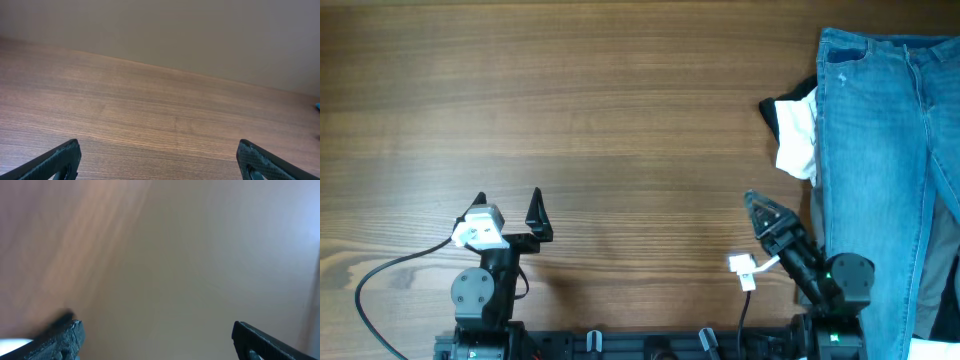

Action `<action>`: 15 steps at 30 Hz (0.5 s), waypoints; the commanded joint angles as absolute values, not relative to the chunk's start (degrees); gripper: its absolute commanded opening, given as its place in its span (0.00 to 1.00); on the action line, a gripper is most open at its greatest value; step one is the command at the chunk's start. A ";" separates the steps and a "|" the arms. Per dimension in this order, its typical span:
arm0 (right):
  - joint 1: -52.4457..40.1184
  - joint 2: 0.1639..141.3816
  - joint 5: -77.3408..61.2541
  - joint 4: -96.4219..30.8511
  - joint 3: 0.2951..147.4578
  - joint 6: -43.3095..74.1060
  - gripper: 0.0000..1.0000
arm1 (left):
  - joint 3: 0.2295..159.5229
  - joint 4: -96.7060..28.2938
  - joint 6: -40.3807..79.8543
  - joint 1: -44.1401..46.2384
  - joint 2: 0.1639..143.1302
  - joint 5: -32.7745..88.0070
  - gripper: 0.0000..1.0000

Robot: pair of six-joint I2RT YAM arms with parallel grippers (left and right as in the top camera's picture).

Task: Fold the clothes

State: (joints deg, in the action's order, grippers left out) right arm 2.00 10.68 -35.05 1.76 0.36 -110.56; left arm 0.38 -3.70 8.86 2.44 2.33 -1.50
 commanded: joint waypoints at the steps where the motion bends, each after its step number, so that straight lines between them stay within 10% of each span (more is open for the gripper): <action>1: 2.20 14.79 -49.01 1.56 0.32 -87.66 1.00 | 0.32 -3.92 7.75 2.72 2.44 -2.20 1.00; 15: 2.20 25.74 -53.43 0.69 0.32 -121.49 1.00 | 0.32 -3.92 7.77 2.72 2.44 -2.17 1.00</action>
State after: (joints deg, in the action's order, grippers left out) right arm 2.00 23.77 -51.29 0.93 0.36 -111.46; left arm 0.38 -3.73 8.86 2.44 2.33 -1.50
